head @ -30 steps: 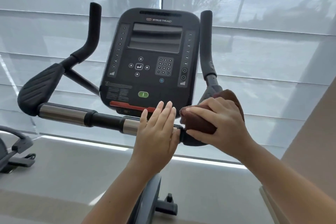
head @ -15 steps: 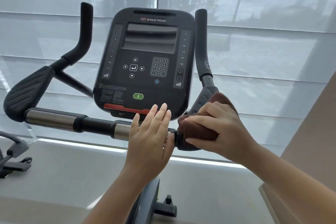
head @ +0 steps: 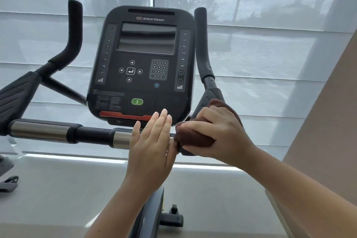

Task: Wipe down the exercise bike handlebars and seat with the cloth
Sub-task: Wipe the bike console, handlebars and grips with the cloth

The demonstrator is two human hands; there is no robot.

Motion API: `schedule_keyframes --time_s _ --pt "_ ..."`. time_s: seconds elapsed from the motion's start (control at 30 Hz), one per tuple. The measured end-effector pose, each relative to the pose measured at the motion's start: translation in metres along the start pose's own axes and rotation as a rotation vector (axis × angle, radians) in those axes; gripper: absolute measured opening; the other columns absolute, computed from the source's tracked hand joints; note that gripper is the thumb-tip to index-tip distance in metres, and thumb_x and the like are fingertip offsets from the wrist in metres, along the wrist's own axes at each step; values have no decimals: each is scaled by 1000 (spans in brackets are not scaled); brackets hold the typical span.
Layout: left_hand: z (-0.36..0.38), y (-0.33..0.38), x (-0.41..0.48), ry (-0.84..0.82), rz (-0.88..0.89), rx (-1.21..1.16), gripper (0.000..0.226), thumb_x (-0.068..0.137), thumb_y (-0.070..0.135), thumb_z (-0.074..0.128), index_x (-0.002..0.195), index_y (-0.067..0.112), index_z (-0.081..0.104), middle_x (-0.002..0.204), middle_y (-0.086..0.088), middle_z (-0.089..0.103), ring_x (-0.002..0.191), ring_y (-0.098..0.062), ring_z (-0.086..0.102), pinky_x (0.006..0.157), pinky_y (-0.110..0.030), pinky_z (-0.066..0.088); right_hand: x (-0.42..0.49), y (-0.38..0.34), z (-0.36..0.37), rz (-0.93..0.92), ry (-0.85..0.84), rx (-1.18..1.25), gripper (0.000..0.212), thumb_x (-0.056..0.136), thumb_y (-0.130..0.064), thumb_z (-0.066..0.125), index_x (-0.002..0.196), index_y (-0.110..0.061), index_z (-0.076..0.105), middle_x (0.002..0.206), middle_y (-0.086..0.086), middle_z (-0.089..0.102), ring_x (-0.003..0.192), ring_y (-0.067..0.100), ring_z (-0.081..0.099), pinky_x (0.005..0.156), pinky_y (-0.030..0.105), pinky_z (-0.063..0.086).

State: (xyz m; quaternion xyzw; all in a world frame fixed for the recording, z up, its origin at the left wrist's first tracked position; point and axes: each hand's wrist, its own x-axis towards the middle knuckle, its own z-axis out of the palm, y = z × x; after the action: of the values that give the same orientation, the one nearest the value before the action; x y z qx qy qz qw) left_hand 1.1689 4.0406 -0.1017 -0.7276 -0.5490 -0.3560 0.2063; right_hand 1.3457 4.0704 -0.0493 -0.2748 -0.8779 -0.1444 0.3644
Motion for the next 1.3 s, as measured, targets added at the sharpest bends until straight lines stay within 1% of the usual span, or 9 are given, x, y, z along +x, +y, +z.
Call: schedule_keyframes --time_s 0.2,0.33,0.47,0.67,0.8,0.9,1.1,1.17,1.3 --pt "-1 0 0 -17 -9 -15 48 91 30 30 124 5 56 133 -9 52 125 -26 46 103 -48 28 32 35 -7 298 65 -98 32 74 -33 75 100 -15 72 78 12 60 76 31 58 76 42 46" --pt "-1 -2 0 -20 4 -27 47 93 29 30 125 6 55 134 -8 51 127 -26 44 104 -47 26 3 -3 4 189 142 -41 31 76 -42 69 95 -18 74 70 5 59 65 23 55 67 35 46" --pt "1 -4 -1 -25 19 -23 47 93 29 29 126 6 55 135 -8 51 127 -26 43 104 -45 21 -4 -3 1 106 101 -55 30 78 -41 68 93 -16 74 69 5 60 62 23 54 65 33 45" --pt "-2 -2 0 -21 17 -39 47 93 28 29 124 5 56 133 -8 52 126 -26 45 103 -44 21 31 27 -6 397 83 -82 31 74 -35 74 100 -19 72 77 7 59 79 27 57 76 35 42" --pt "-1 -3 0 -7 29 -53 46 92 27 31 124 6 57 133 -8 52 126 -26 44 103 -46 24 -6 -21 2 205 118 -31 33 79 -47 65 96 -20 73 70 2 58 64 19 52 69 32 43" --pt "-1 -4 -1 -3 35 -51 45 92 27 32 123 6 57 132 -9 53 125 -27 45 102 -47 25 -10 -18 2 149 122 -67 31 79 -42 66 93 -17 74 69 6 59 62 23 53 66 33 45" --pt "-5 -1 0 -23 5 -69 47 92 28 30 122 5 58 130 -9 55 124 -28 46 102 -45 22 35 30 -2 464 97 -118 31 77 -35 72 103 -18 71 83 10 60 85 28 56 80 36 42" --pt "-6 1 0 -41 -19 -75 49 92 29 29 124 5 57 132 -9 53 127 -29 43 104 -46 20 18 15 -2 386 143 -75 29 76 -37 71 99 -19 72 77 7 59 77 24 55 76 34 43" --pt "-7 6 4 -107 -52 -45 53 92 30 23 129 4 50 139 -10 45 134 -33 29 103 -60 18 -21 -12 1 178 203 -47 30 80 -42 65 93 -16 74 67 4 55 62 19 50 66 29 43"
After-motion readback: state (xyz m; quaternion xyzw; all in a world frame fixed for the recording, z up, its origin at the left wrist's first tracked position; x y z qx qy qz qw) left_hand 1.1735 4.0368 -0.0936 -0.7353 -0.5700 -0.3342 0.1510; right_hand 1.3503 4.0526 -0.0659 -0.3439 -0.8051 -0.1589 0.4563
